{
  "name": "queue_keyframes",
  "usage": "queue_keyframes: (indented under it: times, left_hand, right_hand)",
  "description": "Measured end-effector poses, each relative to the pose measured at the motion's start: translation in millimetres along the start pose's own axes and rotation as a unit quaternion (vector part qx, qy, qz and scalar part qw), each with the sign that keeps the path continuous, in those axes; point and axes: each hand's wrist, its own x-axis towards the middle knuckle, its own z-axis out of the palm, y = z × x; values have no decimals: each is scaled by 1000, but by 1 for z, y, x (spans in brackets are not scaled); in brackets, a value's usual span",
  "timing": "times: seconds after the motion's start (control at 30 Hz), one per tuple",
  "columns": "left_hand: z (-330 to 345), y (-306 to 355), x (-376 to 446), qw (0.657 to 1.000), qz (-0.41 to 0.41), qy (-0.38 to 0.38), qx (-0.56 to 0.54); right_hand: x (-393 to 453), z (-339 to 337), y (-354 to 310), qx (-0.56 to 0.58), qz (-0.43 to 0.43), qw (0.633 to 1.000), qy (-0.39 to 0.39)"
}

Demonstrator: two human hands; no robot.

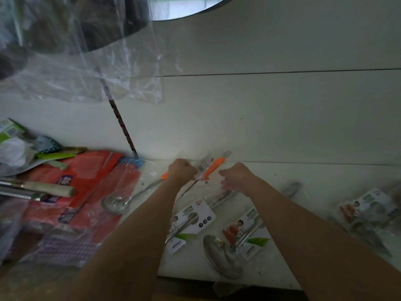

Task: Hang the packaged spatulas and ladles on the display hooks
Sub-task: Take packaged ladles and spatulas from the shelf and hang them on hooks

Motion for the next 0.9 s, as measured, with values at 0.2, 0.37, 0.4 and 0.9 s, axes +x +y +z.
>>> queue_keyframes:
  times: [0.2,0.37,0.4,0.9]
  left_hand:
    - [-4,16,-5,990,52,-38,-123]
    - [3,44,-15,981,90,-53,-161]
    - [4,52,-18,978,99,-50,-179]
    - [56,137,-67,932,140,-119,-311]
  right_hand:
    - [-1,-20,-7,132,-65,989,-7]
    - [-8,-30,-18,159,-138,977,34]
    - [-12,-33,-22,176,-155,971,46]
    - [-52,-109,-24,81,-234,952,179]
